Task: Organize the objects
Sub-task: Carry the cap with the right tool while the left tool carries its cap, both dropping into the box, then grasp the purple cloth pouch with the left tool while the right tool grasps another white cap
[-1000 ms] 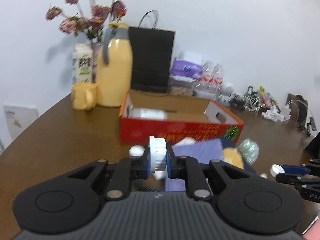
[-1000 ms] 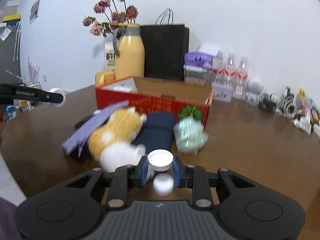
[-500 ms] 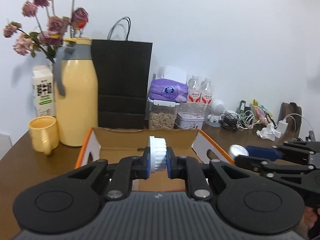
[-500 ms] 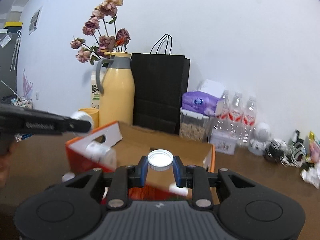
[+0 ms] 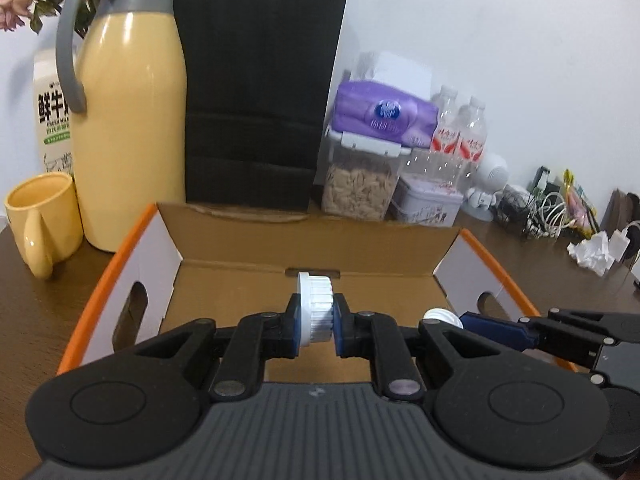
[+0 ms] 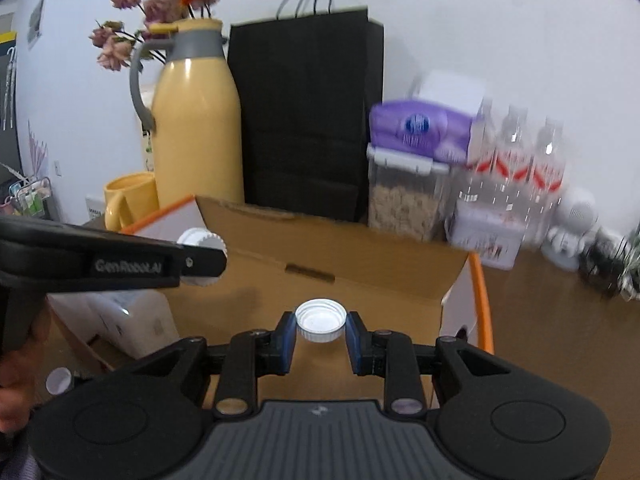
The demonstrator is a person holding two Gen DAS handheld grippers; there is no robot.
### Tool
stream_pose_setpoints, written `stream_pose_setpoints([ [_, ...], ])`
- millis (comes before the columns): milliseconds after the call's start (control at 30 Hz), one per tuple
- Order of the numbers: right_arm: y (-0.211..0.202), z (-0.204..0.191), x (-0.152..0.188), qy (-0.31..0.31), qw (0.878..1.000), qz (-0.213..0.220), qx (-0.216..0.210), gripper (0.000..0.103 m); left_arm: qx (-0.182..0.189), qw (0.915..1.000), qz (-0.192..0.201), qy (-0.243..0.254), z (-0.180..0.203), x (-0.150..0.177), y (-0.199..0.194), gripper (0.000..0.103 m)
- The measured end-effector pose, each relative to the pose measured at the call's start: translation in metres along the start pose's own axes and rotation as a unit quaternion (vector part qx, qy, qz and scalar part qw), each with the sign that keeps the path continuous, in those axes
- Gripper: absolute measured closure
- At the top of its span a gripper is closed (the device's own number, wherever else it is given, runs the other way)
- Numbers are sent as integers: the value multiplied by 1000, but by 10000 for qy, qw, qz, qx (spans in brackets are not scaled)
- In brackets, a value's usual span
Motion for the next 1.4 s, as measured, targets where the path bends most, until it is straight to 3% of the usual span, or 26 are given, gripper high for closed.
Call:
stream_pose_setpoints([
  [267, 3, 1, 8, 28, 9999, -125, 22, 77, -39, 9999, -69, 96, 0, 5, 5, 88],
  [367, 3, 2, 8, 39, 9999, -146, 25, 77, -84, 9999, 23, 89, -2, 3, 3, 81],
  [433, 1, 4, 7, 64, 9999, -140, 26, 71, -120, 9998, 118, 100, -2, 0, 0, 59],
  [500, 0, 5, 6, 80, 9999, -128, 37, 50, -149, 9995, 235, 139, -2, -3, -4, 47],
  [567, -2, 5, 5, 81, 9999, -105, 53, 38, -168, 9993, 293, 173, 0, -5, -6, 36],
  [600, -3, 5, 5, 73, 9999, -98, 59, 33, -187, 9992, 307, 172, 0, -6, -7, 21],
  [767, -3, 8, 5, 121, 9999, -89, 57, 17, -187, 9987, 440, 164, 0, -11, -12, 5],
  [1133, -16, 11, 2, 121, 9998, -47, 161, 3, -228, 9980, 588, 84, -4, -15, -31, 2],
  [1400, -88, 9, -16, -159, 9969, 585, 508, 0, 12, 9950, 990, 123, -2, -18, -94, 0],
])
Point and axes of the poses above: each gripper's, at about its wrist camera, not at the fingertips, and y roughly the way its jaws point, z to its right, x to its underside, the point moved 10 cm from there along y, roughly the way its jaws point, and after that the axes turned 12 degrees about -y, right-handed, at the moved point
